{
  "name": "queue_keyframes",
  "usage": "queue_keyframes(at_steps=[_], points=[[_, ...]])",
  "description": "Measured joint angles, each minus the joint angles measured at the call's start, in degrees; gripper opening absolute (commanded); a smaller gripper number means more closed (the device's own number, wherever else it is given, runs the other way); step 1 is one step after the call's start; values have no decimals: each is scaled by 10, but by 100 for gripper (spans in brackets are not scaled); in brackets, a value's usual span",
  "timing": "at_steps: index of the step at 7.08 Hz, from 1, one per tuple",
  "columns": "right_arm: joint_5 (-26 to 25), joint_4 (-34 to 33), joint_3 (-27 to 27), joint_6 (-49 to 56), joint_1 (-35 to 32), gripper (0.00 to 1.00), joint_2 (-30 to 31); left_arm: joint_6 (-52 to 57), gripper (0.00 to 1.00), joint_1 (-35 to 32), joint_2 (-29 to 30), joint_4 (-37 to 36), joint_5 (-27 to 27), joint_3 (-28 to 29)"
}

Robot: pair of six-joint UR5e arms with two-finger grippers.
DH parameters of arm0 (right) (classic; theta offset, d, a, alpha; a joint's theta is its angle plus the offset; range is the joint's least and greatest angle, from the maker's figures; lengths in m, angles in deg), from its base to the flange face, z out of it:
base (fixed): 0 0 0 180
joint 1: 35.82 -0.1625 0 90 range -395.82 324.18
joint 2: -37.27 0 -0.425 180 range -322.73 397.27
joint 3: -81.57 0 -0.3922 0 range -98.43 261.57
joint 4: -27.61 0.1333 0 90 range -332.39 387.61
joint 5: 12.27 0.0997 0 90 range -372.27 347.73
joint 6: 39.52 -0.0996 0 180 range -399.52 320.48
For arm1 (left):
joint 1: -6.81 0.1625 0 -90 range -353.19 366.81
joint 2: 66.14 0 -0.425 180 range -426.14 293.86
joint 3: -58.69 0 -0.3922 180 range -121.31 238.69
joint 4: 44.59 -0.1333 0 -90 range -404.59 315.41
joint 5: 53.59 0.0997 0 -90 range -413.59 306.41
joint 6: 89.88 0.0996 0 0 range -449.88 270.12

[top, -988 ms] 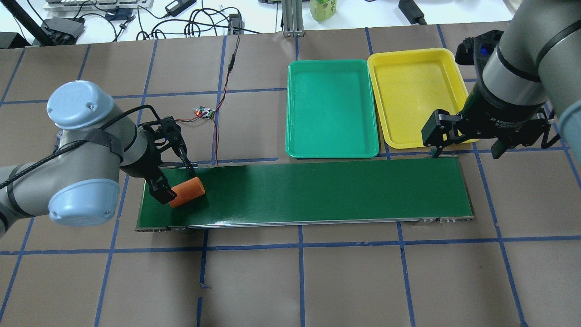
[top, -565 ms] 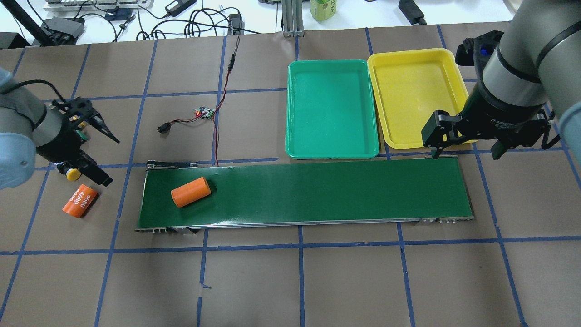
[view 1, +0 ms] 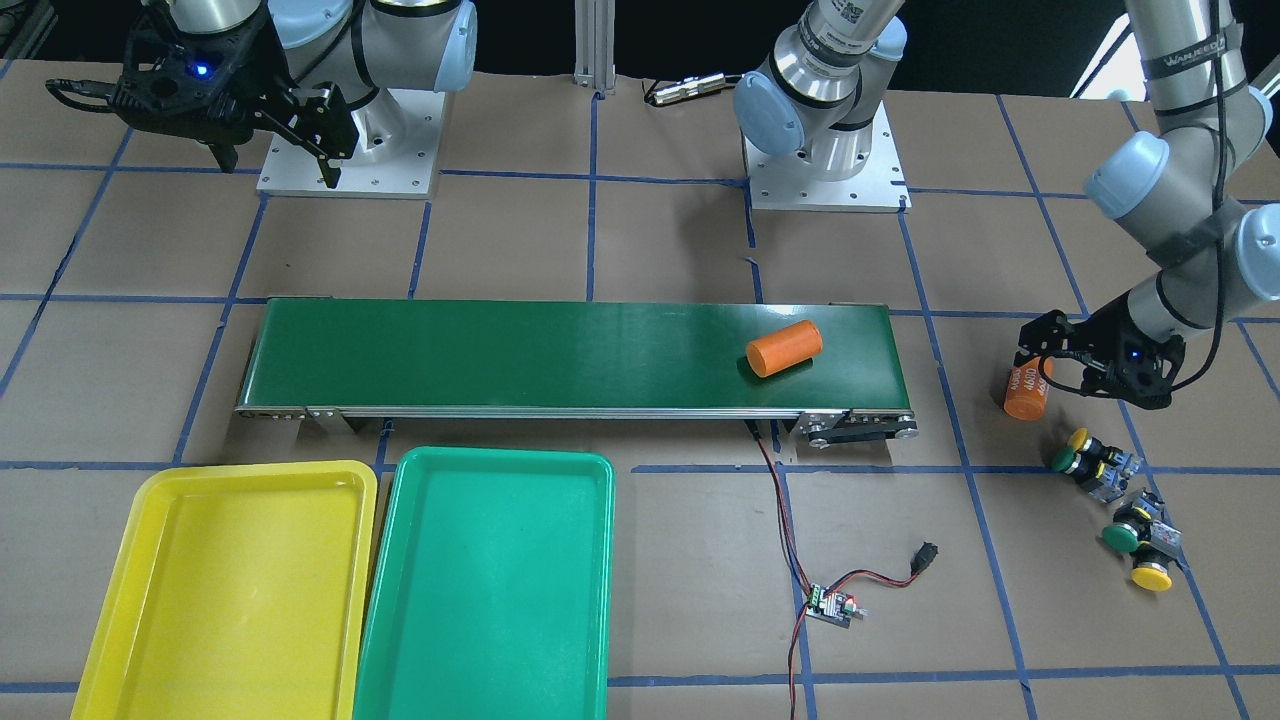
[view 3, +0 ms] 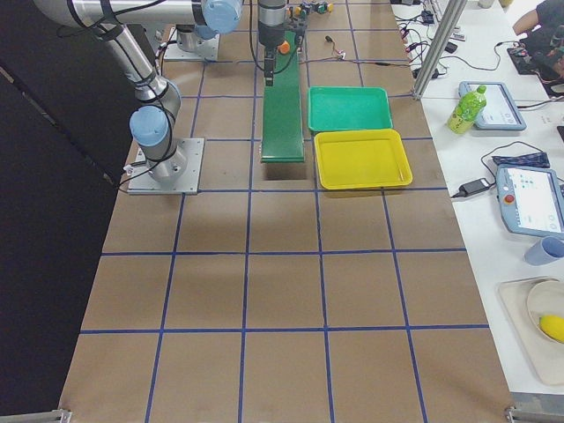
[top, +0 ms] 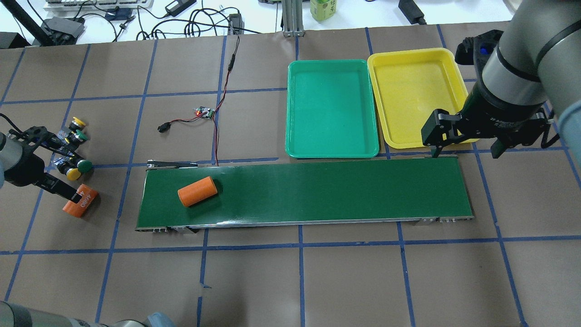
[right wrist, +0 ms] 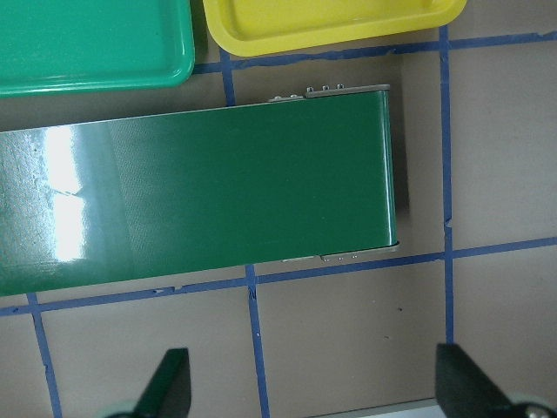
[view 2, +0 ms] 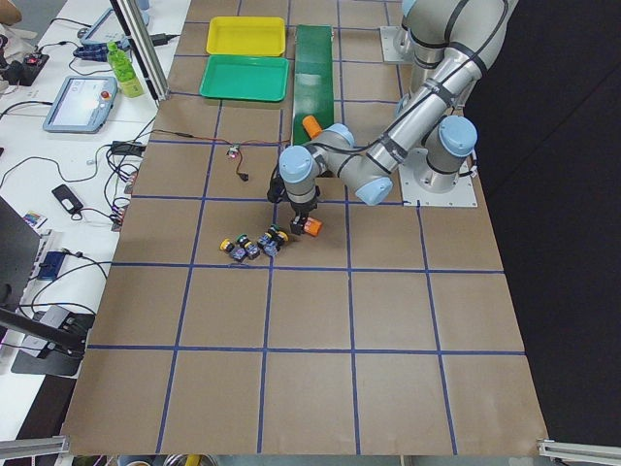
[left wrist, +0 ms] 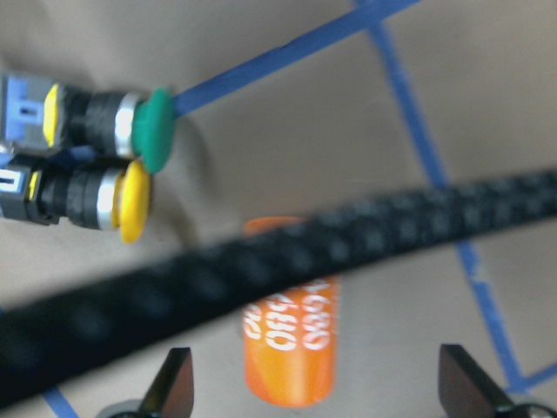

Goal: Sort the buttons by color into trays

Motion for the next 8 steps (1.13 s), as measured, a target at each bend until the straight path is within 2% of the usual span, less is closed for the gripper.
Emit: queue_keyframes(at_steps=[1, 2, 5, 8], points=[[0, 1, 1, 0, 0, 100, 0, -1, 87, 2, 15, -6, -1, -6], [0, 1, 4, 1, 0, 100, -1, -3, 3, 2, 24, -12, -4, -10], [1, 3, 22, 14, 1, 100, -2, 7, 0, -3, 19, -38, -6, -19], [4, -1, 21, 18, 1, 100, -4, 56, 0, -58, -52, -7, -4, -26]])
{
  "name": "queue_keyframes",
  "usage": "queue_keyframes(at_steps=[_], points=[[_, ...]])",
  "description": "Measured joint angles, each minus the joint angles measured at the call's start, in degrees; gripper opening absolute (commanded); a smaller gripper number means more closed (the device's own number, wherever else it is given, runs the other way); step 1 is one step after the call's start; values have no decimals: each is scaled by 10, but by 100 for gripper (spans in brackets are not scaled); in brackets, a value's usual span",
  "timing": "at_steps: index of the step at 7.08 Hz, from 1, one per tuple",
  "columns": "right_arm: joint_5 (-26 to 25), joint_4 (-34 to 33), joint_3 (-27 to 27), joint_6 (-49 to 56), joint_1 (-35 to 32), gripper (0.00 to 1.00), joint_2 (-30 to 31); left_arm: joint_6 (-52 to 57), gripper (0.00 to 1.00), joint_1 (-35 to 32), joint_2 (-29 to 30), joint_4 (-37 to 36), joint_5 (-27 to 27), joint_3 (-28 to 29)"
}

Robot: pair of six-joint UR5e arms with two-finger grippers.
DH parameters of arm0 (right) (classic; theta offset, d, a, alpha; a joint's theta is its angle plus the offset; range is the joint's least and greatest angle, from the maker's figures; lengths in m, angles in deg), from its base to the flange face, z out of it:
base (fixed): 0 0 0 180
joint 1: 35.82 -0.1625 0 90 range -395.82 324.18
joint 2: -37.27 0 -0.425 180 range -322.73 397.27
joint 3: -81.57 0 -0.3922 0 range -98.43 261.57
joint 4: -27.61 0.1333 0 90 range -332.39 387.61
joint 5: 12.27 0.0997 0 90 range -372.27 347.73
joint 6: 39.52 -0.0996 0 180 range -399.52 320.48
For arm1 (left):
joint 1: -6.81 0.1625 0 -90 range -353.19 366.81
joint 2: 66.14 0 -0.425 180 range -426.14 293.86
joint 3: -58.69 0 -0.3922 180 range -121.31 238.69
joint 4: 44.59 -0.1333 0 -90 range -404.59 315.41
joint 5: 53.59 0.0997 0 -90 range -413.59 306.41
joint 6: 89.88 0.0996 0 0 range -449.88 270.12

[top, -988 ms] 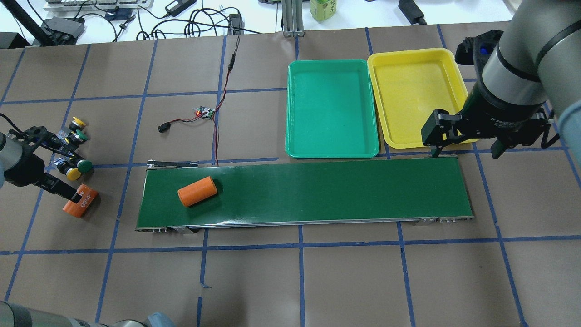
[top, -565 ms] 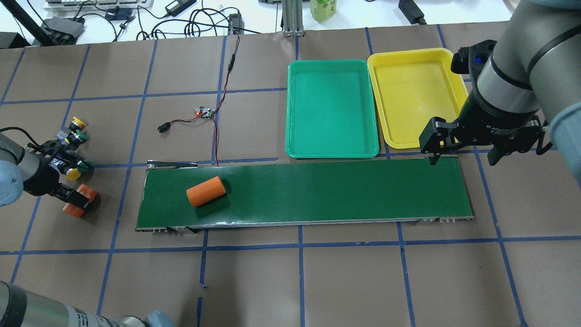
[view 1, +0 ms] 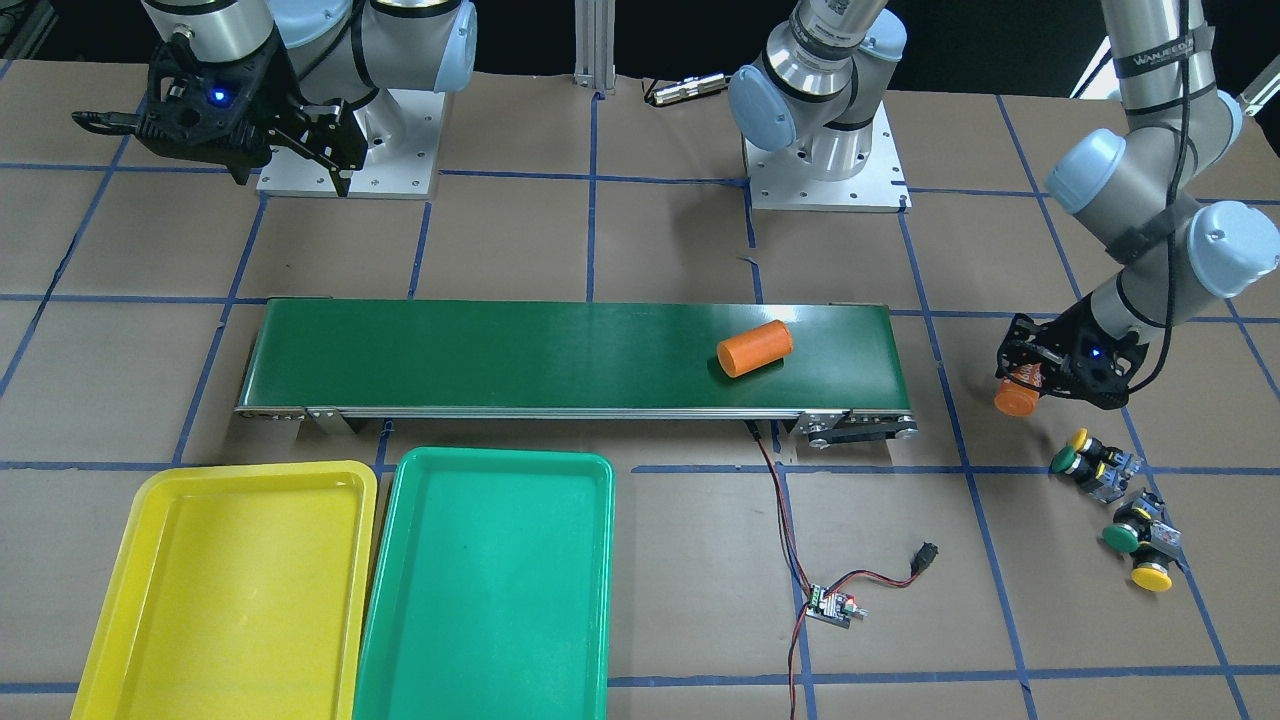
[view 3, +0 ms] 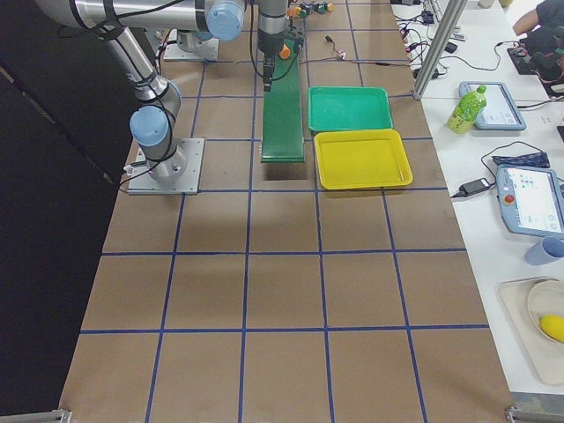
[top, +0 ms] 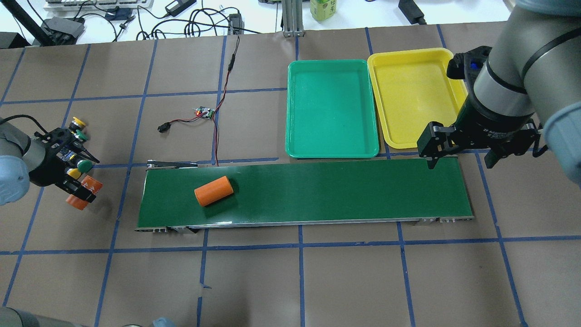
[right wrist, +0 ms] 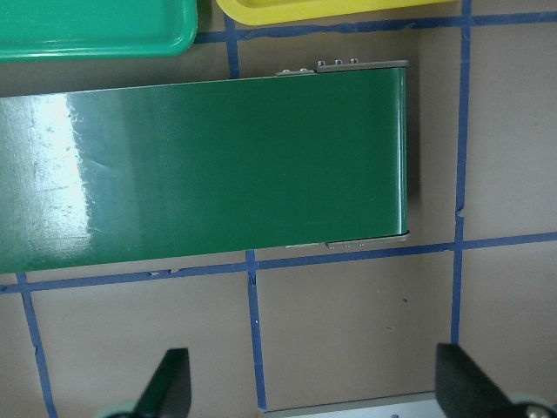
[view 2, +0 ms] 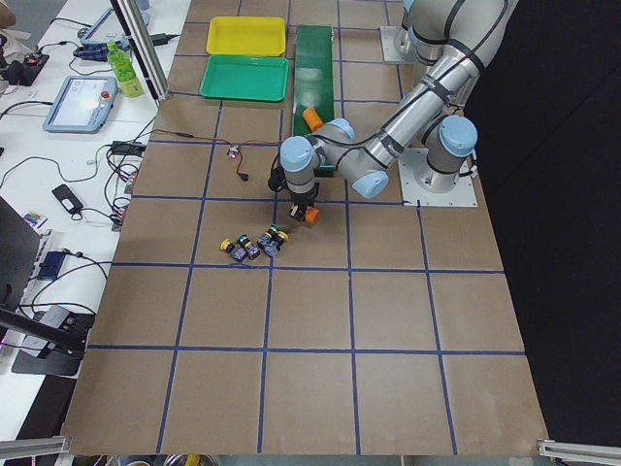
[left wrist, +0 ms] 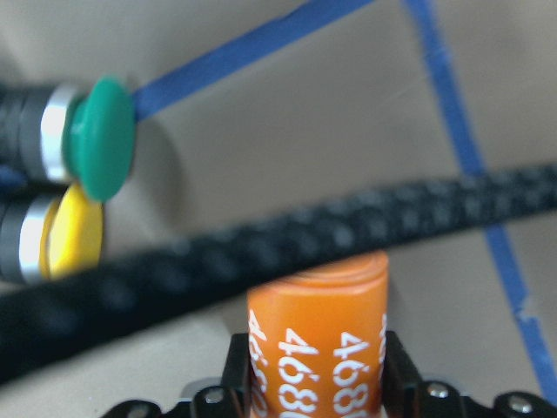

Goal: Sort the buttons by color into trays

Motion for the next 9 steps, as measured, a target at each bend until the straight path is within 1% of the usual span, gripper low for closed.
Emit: queue_keyframes(at_steps=[1, 3, 5, 6, 7, 8, 9], points=[[1, 0, 0, 0, 0, 100, 0, 51, 0, -25, -36, 23, -2, 4], [5, 1, 0, -2, -1, 100, 1, 128, 0, -93, -98, 50, -30, -5], [7, 1, 3, -3, -1, 100, 1, 125, 0, -203, -132, 55, -41, -24], [8, 1, 3, -3, -1, 100, 1, 115, 15, -247, -136, 49, -37, -40], [8, 0, 3, -4, -1, 100, 1, 111, 0, -268, -135, 32, -25, -60], [8, 0, 3, -6, -1, 100, 1, 114, 46, -275, -135, 11, -14, -79], [8, 0, 3, -6, -1, 100, 1, 121, 99, -277, -138, -6, -9, -93]])
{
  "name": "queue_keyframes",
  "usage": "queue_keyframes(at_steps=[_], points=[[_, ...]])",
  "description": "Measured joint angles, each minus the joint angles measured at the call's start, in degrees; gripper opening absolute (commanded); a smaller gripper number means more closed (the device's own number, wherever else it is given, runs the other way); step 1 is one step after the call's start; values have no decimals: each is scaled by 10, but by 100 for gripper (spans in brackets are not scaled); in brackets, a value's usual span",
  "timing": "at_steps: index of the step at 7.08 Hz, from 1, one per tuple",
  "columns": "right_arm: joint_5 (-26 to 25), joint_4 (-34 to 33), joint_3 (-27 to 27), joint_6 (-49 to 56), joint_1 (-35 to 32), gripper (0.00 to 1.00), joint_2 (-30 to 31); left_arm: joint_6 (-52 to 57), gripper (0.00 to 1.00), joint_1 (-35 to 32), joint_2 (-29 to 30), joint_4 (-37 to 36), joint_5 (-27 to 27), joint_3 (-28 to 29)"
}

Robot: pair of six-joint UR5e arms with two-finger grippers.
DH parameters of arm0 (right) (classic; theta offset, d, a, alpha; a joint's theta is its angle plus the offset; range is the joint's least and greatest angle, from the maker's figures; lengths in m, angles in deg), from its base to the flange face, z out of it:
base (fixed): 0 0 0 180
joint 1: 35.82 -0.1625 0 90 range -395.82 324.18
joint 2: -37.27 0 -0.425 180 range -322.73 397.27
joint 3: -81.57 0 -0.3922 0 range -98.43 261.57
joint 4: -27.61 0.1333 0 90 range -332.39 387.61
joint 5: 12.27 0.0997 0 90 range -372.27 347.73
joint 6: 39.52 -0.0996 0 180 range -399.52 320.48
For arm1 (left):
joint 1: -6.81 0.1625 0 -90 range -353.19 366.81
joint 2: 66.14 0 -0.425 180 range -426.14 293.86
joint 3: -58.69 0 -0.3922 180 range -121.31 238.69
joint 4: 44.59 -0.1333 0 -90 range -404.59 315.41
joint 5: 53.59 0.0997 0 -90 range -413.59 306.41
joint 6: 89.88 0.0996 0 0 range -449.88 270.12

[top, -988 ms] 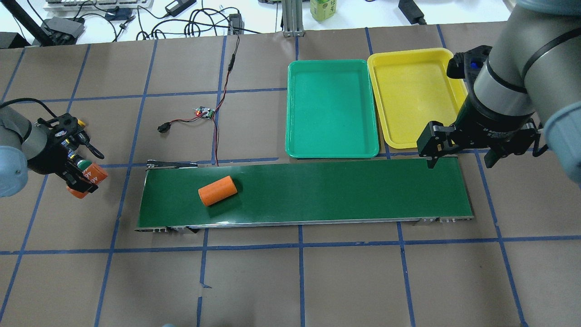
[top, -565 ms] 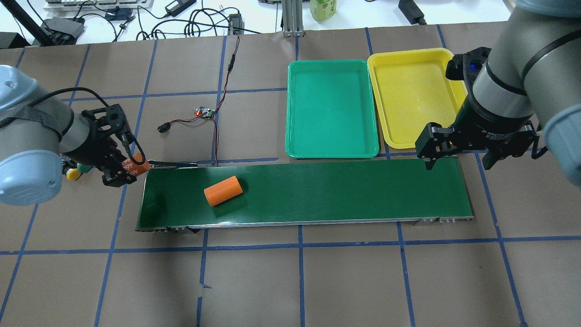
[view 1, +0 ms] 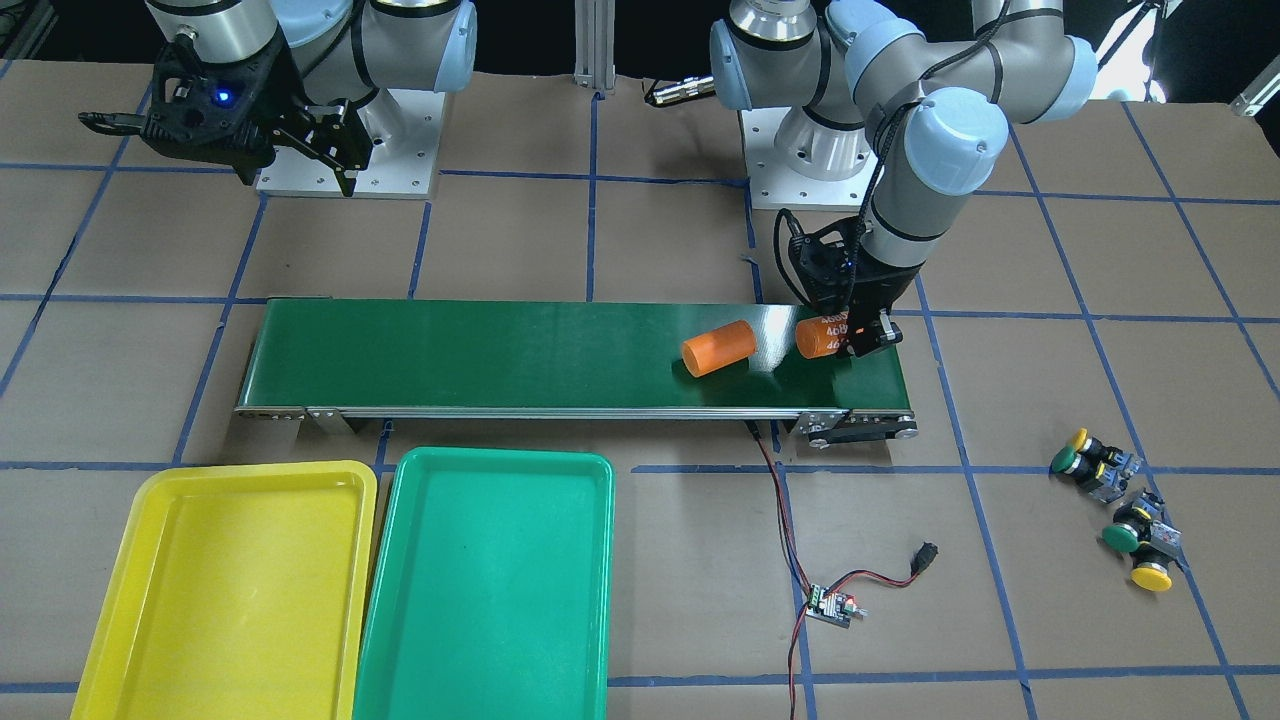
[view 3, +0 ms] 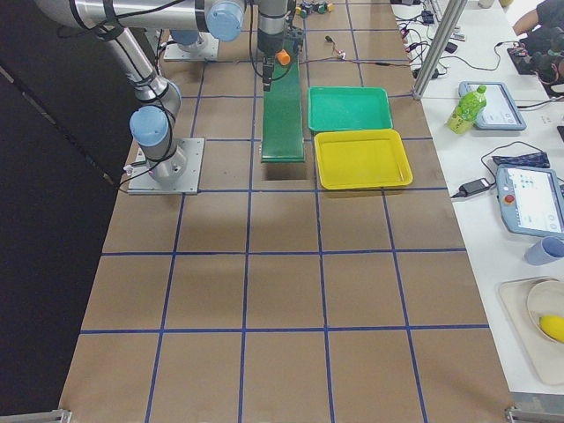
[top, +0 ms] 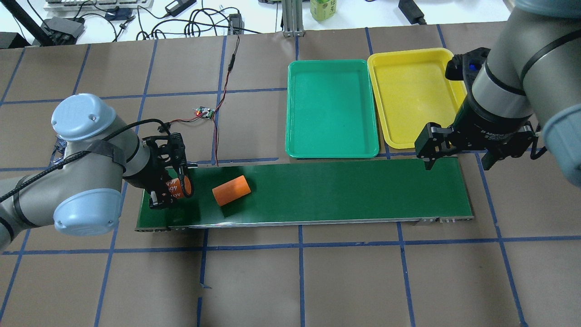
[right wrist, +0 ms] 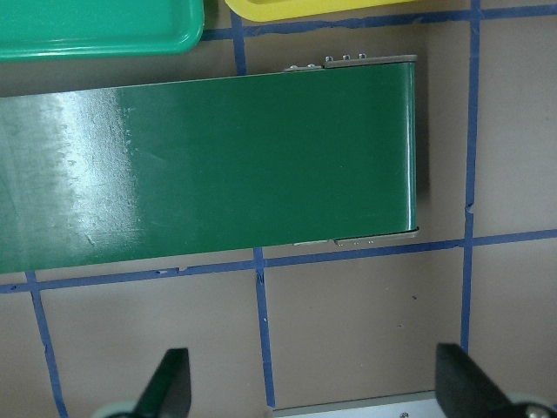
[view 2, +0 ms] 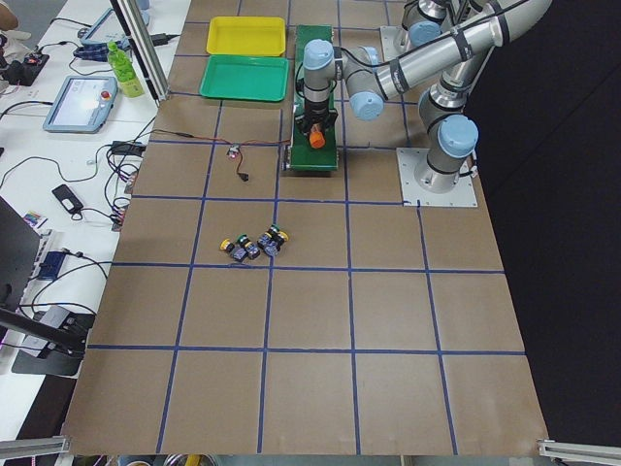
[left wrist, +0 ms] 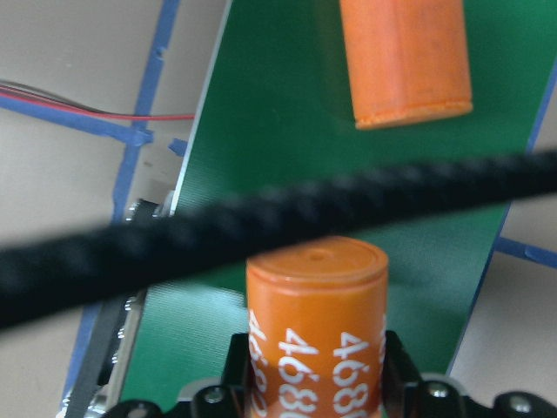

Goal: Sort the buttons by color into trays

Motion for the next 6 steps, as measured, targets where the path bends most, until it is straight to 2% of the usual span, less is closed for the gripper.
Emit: queue_keyframes(at_steps=[2, 3, 6], points=[[0, 0, 1, 0, 0, 100, 0, 5, 100, 2, -6, -16, 4, 3], [0, -1, 1, 0, 0, 100, 0, -1, 100, 11, -8, -16, 10, 25], [0, -1, 1, 0, 0, 100, 0, -49, 100, 65, -6, 81, 23, 96]])
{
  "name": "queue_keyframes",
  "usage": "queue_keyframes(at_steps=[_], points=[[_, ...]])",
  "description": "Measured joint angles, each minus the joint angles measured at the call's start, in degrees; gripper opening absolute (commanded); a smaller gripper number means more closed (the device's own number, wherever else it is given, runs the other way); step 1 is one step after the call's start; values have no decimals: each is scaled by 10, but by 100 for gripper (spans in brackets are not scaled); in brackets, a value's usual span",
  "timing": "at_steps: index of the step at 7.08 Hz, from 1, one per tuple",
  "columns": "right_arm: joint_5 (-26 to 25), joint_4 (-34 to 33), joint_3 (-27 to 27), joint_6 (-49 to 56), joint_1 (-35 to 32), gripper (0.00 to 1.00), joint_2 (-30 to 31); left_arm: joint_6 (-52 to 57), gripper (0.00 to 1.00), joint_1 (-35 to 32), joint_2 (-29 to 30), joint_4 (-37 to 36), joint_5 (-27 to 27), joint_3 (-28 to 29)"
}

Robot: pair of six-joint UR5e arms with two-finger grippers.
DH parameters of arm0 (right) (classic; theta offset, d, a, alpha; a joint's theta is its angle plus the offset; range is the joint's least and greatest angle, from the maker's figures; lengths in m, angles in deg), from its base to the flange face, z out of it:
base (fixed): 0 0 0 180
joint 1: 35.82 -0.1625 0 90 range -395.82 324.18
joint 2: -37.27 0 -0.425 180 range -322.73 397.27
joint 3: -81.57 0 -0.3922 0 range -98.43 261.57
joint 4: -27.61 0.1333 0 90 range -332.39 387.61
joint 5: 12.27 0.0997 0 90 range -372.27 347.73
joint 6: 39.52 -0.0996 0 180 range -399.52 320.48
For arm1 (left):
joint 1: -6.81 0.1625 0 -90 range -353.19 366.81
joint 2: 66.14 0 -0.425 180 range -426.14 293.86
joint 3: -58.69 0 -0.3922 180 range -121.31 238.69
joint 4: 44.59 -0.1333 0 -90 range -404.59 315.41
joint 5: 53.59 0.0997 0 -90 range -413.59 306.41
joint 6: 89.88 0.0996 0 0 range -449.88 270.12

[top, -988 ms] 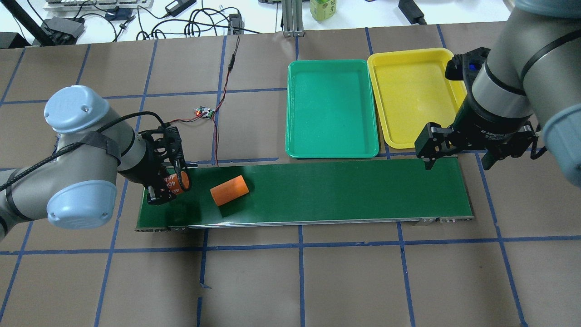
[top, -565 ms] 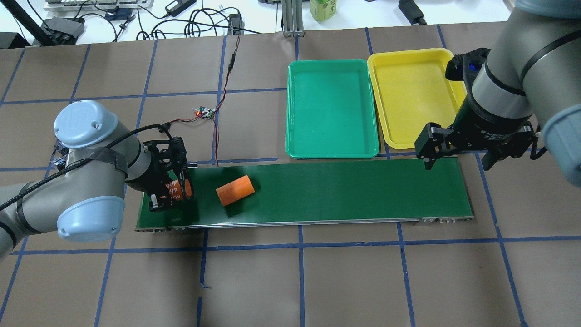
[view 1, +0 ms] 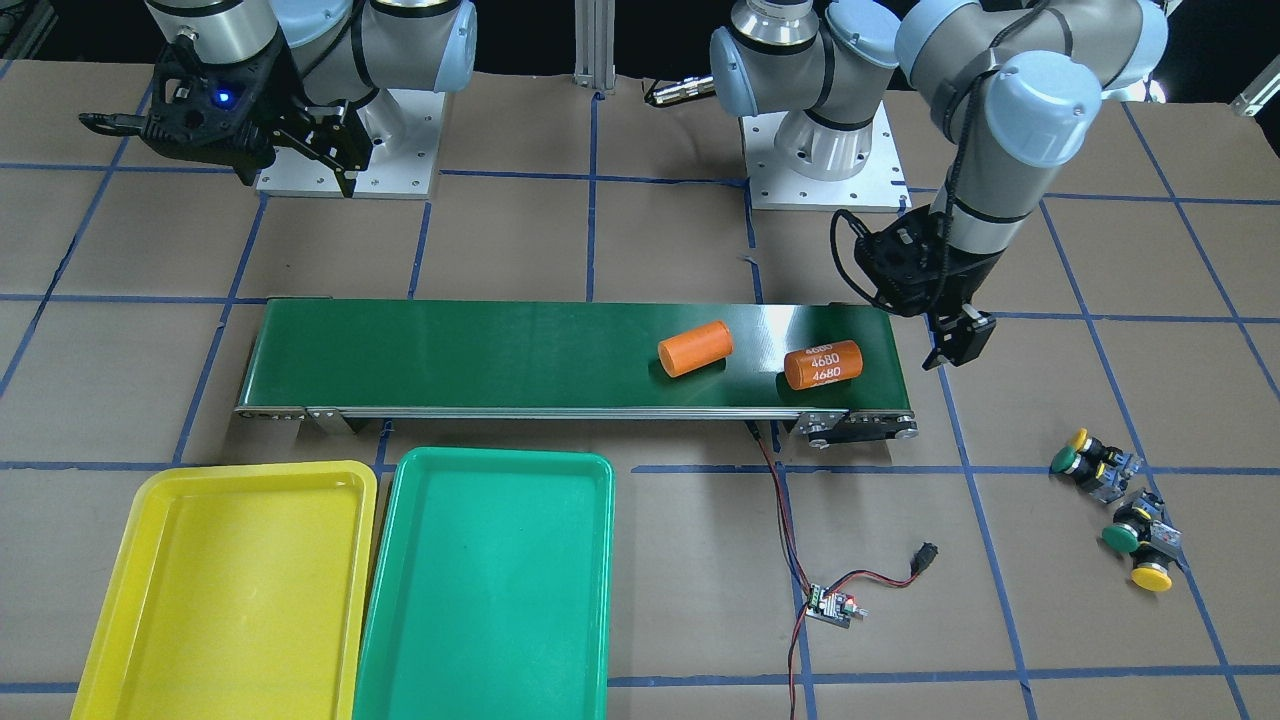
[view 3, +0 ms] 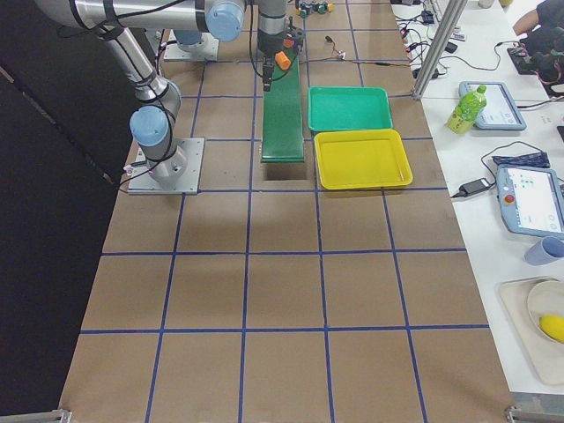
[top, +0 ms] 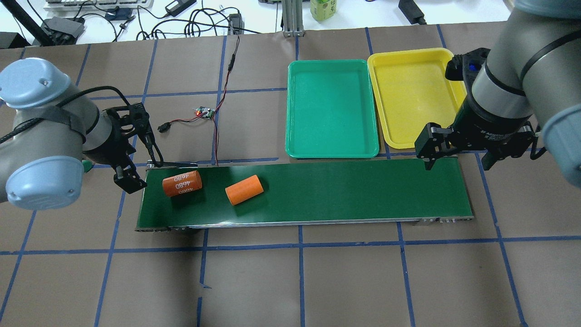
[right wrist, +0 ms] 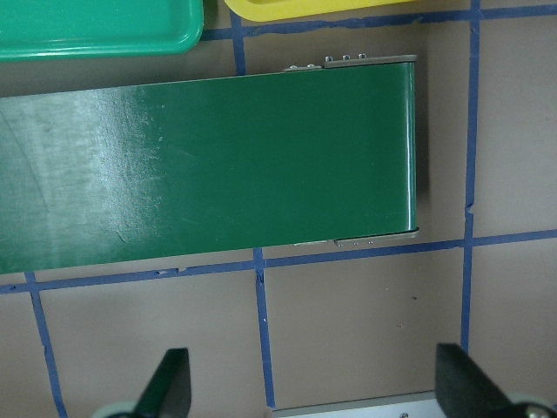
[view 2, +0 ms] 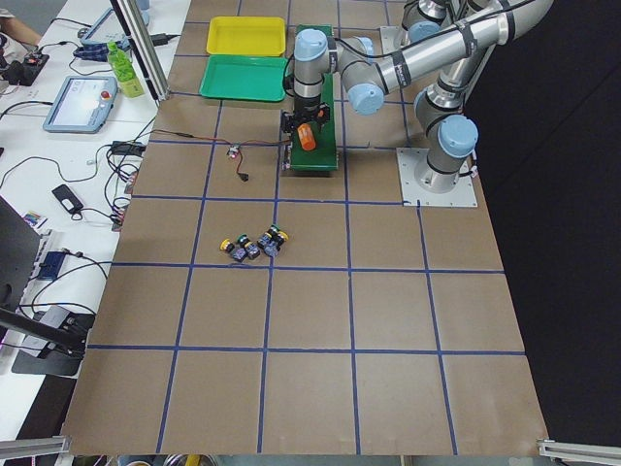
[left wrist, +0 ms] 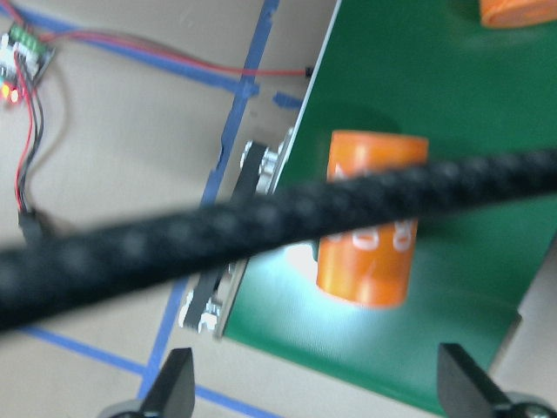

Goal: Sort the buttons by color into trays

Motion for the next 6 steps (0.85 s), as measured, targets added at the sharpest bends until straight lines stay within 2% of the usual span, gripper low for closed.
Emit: queue_keyframes(at_steps=[1, 3, 6], points=[[0, 0, 0, 0, 0, 100, 0, -13, 100, 33, 17, 11, 1, 28], [0, 0, -1, 1, 0, 100, 0, -113, 100, 124, 100, 9, -1, 83], [0, 0, 0, 2, 0, 100, 0, -167, 100, 197, 216, -82, 2, 124]])
